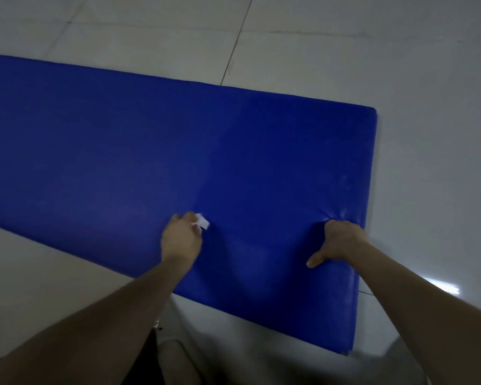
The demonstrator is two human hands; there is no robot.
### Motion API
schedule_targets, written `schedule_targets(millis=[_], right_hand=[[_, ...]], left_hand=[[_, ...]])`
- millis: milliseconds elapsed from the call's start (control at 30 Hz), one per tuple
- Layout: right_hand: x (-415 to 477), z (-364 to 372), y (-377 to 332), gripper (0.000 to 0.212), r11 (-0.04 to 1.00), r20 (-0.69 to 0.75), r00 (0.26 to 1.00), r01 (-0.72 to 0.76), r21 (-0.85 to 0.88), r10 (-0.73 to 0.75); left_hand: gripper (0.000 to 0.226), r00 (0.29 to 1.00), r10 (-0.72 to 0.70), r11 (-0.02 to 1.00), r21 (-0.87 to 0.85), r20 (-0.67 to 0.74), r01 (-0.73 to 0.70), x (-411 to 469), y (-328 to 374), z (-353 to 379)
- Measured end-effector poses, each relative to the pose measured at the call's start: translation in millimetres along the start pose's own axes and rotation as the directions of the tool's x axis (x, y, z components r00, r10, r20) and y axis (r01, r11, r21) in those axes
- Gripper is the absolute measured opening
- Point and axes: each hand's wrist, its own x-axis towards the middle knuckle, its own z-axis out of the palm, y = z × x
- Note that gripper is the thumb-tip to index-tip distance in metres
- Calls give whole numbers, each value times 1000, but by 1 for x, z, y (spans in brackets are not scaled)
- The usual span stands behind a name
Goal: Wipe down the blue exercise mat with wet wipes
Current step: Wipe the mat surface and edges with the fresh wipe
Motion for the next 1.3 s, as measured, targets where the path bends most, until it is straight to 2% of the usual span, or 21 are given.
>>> schedule_targets(millis=[100,200,267,400,567,633,700,767,833,933,1033,1100,1233,1300], right_hand=[[0,-1,0,86,1000,-12,1000,4,-8,-4],[1,1,1,88,1000,-19,1000,1,-11,-1],[2,2,2,92,1000,-15,1000,1,-14,-1],[1,1,4,87,1000,-27,1000,8,-16,-8],[5,4,2,91,999,-29,1000,0,-38,-1],[5,3,2,93,1000,-18,1000,4,-22,-4],[5,2,2,95,1000,-13,1000,8,-17,-8],[4,2,2,96,1000,-5,1000,1,-21,-1],[3,1,2,95,1000,2,1000,-3,-19,3],[2,2,3,95,1000,-6,1000,1,-21,-1],[4,3,4,96,1000,-10,1000,8,-20,-8],[6,4,4,93,1000,-18,1000,12,-23,-13],[7,6,5,90,1000,-21,1000,16,-22,-17],[6,7,5,91,999,-29,999,22,-30,-23]], left_hand=[[23,984,-176,976,-136,-34,169,-3,10,1],[27,981,-194,956,-223,-2,189,-22,51,19],[26,993,-112,964,-241,23,114,-45,83,34],[22,982,170,947,-290,77,-141,-97,143,57],[21,862,452,892,-148,231,-428,-97,143,56],[25,824,506,860,-76,256,-504,-86,127,47],[27,867,440,896,-46,231,-442,-69,102,38],[23,949,272,962,-56,162,-267,-51,73,26],[18,994,86,995,-58,71,-82,-32,43,12],[19,984,-174,977,-120,28,176,-13,15,-5],[17,945,-323,915,-243,44,323,-11,17,-2],[18,948,-310,909,-272,66,316,-26,35,8],[19,995,-70,901,-423,74,95,-86,97,29],[20,995,47,902,-432,90,-3,-112,122,48]])
